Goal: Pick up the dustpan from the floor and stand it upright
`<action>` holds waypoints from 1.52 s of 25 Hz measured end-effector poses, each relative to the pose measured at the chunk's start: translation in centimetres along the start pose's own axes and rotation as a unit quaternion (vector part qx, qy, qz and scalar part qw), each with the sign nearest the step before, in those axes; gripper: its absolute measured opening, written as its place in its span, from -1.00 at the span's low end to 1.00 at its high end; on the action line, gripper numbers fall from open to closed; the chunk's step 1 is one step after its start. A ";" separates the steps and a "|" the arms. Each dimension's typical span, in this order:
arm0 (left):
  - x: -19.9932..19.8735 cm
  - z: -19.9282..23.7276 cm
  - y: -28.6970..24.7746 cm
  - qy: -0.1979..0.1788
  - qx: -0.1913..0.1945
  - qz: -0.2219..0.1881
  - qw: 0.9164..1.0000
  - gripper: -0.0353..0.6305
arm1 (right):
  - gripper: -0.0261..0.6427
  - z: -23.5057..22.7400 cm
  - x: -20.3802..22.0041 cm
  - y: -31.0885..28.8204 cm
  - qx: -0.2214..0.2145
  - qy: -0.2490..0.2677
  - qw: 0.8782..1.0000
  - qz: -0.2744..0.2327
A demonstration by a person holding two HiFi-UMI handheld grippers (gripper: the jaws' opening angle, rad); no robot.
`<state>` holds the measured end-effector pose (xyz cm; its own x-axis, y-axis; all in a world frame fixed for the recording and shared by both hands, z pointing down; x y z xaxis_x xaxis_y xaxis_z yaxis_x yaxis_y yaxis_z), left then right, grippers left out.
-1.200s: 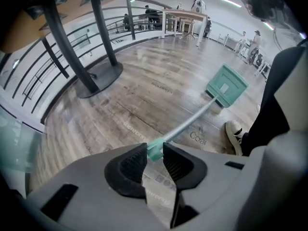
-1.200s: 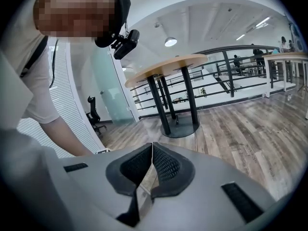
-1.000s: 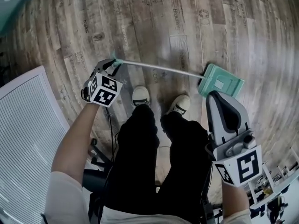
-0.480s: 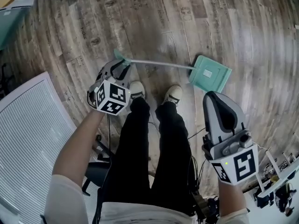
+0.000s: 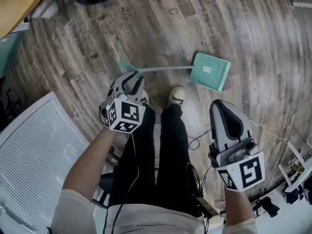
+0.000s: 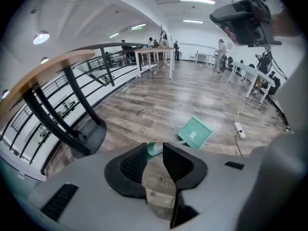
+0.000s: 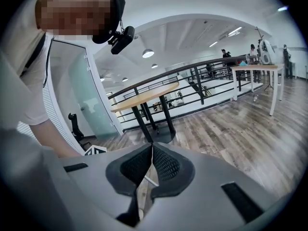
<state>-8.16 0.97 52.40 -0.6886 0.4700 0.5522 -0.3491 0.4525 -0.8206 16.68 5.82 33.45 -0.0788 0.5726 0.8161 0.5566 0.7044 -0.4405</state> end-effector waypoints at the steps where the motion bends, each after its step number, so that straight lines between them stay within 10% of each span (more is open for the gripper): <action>1: -0.7 -0.3 0.3 0.000 0.009 -0.004 1.000 -0.53 | -0.84 -0.1 0.0 0.8 0.007 -0.003 1.000 -0.003; 14: -9.9 -5.3 2.4 0.016 0.159 -0.029 0.987 -0.59 | -0.84 -0.7 -1.0 8.4 0.080 -0.036 0.995 -0.047; 38: -24.6 -22.5 2.7 -0.047 0.251 -0.057 0.965 -0.72 | -0.84 -2.5 3.1 23.8 0.210 -0.110 0.964 -0.122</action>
<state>22.13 7.70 39.90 -0.6737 0.3580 0.6465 -0.6736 0.0623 -0.7365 31.75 23.32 26.41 -0.3651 0.4104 0.8356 0.1198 0.9109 -0.3949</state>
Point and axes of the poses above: the fingertips, and each gripper's own axes: y backward along the fingers, z to its left, x out of its underside, the point moved 8 cm from there along y, backward along the fingers, and after that the axes turned 6 degrees about -x, right-handed, at the moved point
